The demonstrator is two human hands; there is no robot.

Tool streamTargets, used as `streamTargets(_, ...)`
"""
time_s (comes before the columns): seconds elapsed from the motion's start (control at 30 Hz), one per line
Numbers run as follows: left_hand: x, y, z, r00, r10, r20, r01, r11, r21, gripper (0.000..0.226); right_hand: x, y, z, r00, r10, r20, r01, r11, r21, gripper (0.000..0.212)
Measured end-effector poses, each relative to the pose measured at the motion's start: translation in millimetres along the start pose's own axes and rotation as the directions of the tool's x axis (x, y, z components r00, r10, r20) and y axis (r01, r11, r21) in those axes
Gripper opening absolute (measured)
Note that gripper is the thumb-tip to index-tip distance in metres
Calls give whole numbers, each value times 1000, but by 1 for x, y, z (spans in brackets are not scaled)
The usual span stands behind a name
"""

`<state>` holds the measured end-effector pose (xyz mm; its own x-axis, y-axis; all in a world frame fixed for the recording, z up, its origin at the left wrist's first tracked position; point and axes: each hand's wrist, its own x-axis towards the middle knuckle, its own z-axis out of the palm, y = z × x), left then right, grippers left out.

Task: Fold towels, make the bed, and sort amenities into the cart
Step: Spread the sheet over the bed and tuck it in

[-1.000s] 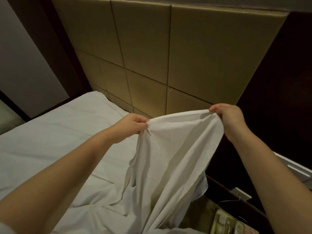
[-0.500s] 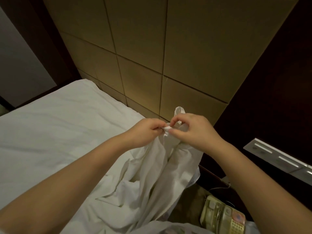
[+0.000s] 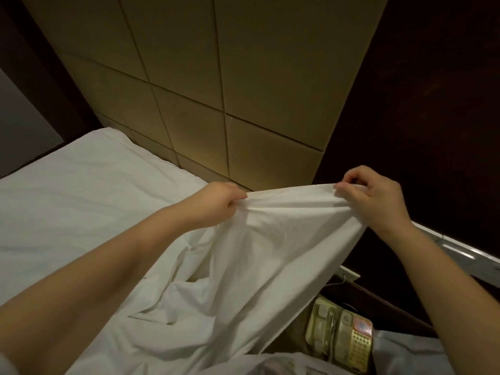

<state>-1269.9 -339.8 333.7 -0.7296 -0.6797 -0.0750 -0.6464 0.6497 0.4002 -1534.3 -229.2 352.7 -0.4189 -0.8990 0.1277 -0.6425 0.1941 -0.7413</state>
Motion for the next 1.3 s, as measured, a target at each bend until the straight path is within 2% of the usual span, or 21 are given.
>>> streamTargets(0.17,27,15,31,989,-42,139,29,995,91,14,-19,22,-33,998,-5,-57,4,1000,-6,7)
streamTargets(0.37,53,44,82,991,-44,123,44,999,-2,17,-51,56,-62,991,78,-108,-81,996,-27,7)
streamTargets(0.6,60,64,139,956,-101,274,82,994,79,27,-79,91,-77,987,141,-79,-144,989,-32,11)
streamTargets(0.7,57,63,152,963,-79,257,72,997,37,27,-84,106,-77,982,175,-70,-177,984,-19,16)
streamTargets(0.77,58,56,148,980,-57,192,60,998,-10,28,-84,116,-76,973,214,-84,-216,976,-24,14)
streamTargets(0.83,62,49,133,993,-65,103,70,997,-42,28,-82,126,-72,964,249,-93,-253,967,-33,14)
streamTargets(0.93,73,48,99,997,-46,56,49,997,-59,28,-77,134,-66,956,277,-99,-280,960,-19,16)
streamTargets(1.0,79,56,70,994,-105,30,108,984,-145,25,-71,134,-64,954,279,-112,-282,959,-12,16)
streamTargets(1.03,80,59,56,985,-162,61,173,952,-254,22,-67,135,-62,951,282,-123,-285,958,-6,16)
streamTargets(1.1,76,63,34,960,-194,200,272,805,-526,19,-60,136,-59,941,304,-147,-306,952,6,17)
streamTargets(1.13,73,64,29,950,-174,258,298,745,-597,22,-58,136,-59,935,319,-158,-321,947,13,17)
streamTargets(1.17,70,63,28,945,-163,285,306,748,-588,26,-56,138,-58,926,337,-169,-337,941,26,18)
streamTargets(1.23,67,61,38,940,-174,293,291,856,-426,35,-54,142,-59,911,365,-193,-361,931,57,18)
streamTargets(1.3,71,56,55,926,-173,334,284,905,-317,37,-55,145,-59,901,380,-208,-373,925,73,18)
